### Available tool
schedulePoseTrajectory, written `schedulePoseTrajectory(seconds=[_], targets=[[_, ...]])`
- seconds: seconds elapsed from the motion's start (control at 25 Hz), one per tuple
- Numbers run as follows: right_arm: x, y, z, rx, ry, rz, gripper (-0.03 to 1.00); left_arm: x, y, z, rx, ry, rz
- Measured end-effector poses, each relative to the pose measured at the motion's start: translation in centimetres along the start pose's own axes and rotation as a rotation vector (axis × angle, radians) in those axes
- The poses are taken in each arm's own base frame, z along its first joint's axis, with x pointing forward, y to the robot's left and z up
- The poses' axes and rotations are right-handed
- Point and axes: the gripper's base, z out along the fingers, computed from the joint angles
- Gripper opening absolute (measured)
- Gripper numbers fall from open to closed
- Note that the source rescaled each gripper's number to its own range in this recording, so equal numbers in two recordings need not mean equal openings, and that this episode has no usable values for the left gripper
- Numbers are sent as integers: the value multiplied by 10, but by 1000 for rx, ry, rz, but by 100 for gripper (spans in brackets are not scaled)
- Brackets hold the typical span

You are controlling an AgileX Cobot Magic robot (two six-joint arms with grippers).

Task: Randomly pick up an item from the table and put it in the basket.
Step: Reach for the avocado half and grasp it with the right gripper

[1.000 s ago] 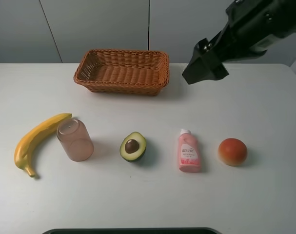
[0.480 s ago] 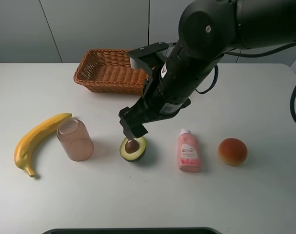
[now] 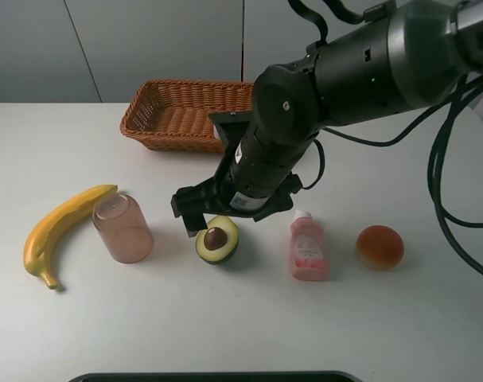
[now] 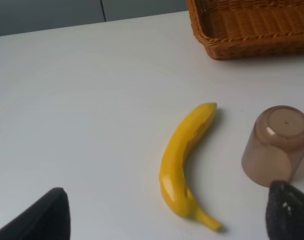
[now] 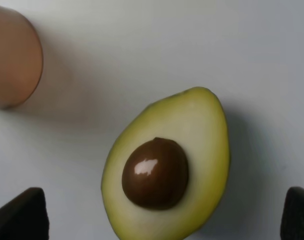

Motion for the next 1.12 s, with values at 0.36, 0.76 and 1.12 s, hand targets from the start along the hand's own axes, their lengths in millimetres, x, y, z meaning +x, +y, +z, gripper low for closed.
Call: schedulePoseTrajectory(seconds=[0.36, 0.76, 1.12], targets=[[-6, 6, 31, 2, 51, 61, 100, 0, 0, 0, 0, 0, 0], [-1, 3, 50, 31, 96, 91, 100, 0, 0, 0, 0, 0, 0], [-1, 2, 53, 33, 103, 98, 97, 0, 0, 0, 0, 0, 0]])
